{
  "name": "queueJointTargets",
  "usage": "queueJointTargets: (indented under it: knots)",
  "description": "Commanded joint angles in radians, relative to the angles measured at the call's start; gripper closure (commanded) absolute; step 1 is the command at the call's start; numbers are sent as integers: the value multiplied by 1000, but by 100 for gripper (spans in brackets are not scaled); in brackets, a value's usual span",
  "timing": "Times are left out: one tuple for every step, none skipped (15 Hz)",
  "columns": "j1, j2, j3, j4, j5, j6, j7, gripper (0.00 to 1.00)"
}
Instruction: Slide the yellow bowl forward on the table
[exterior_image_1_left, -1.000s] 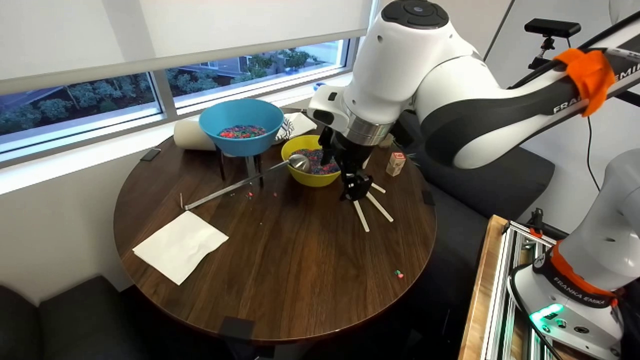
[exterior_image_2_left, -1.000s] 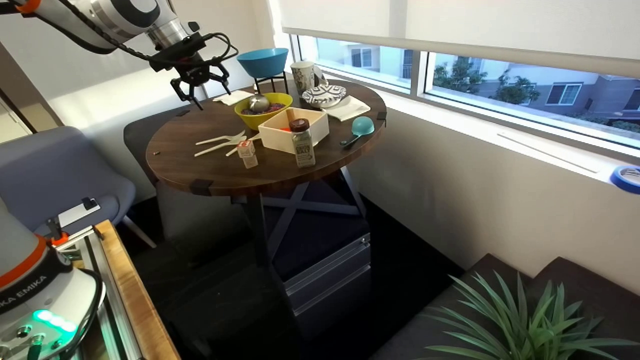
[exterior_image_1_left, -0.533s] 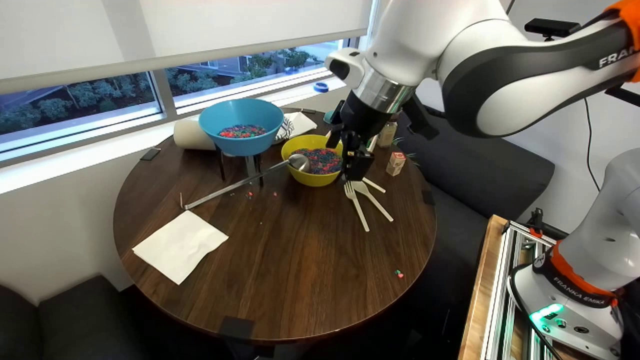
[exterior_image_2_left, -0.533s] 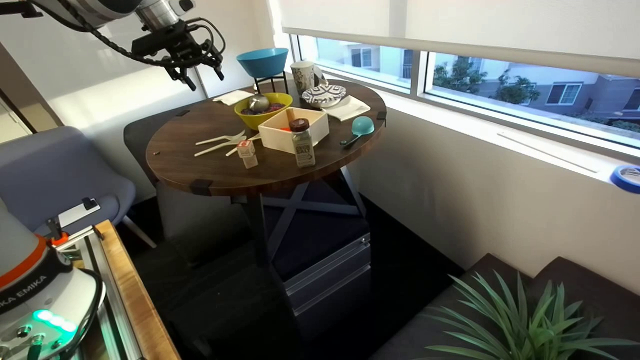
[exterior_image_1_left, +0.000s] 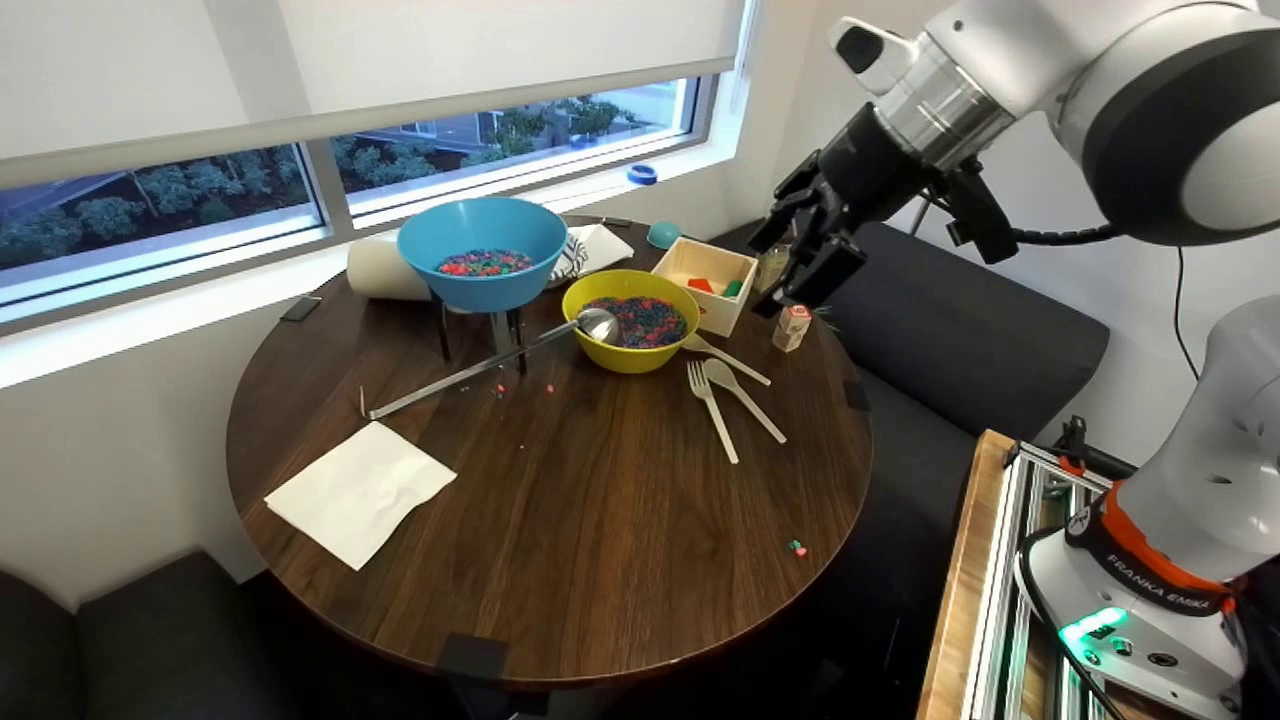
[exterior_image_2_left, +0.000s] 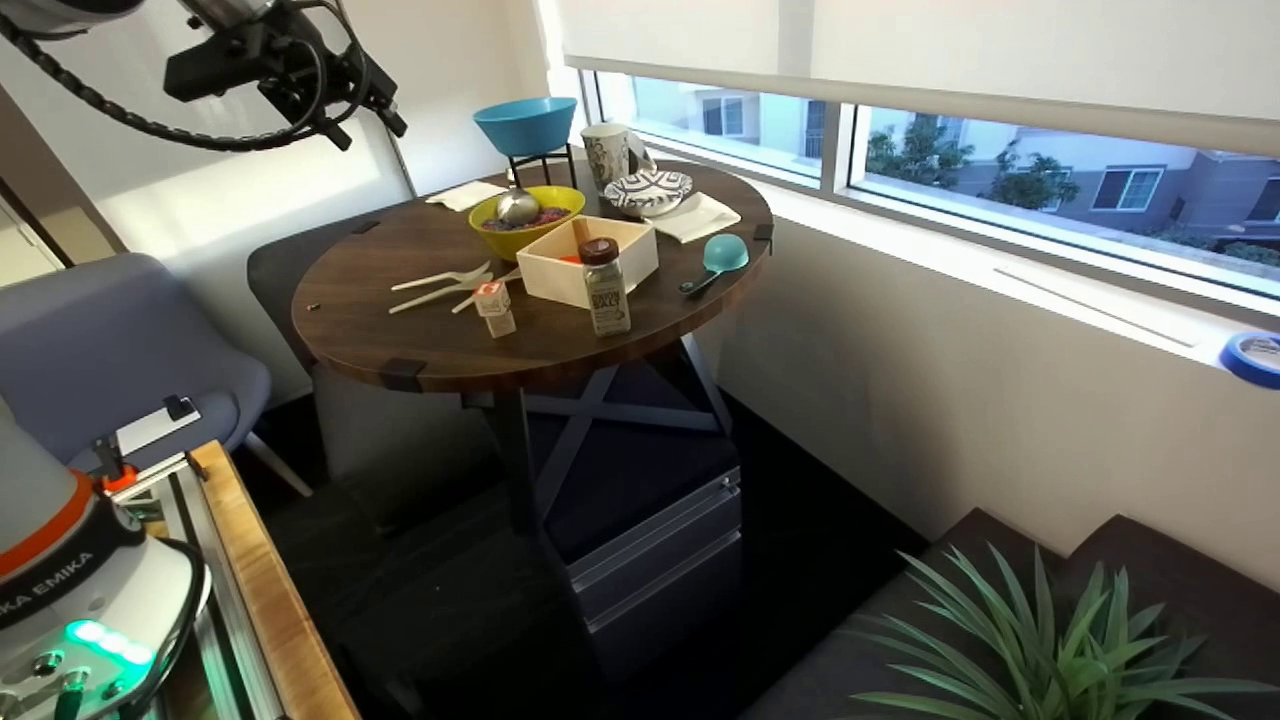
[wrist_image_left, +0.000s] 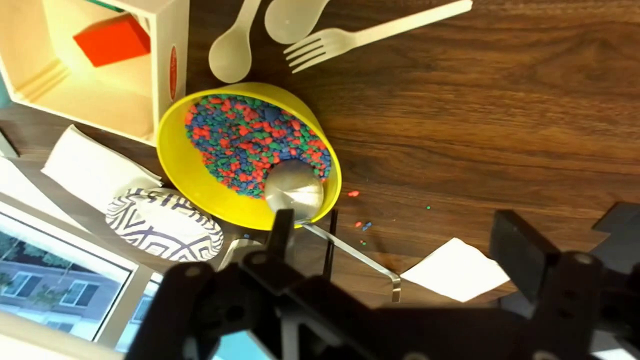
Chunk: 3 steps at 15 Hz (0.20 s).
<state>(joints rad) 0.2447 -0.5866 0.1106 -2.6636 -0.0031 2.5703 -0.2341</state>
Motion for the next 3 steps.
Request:
queueJointTargets:
  knots:
    - [12,-30,-18,-22,-10,-1,2,0]
    - [12,-43,-18,-24,-11,-3,2,0]
    - [12,-45,-17,-20,-11,-3,2,0]
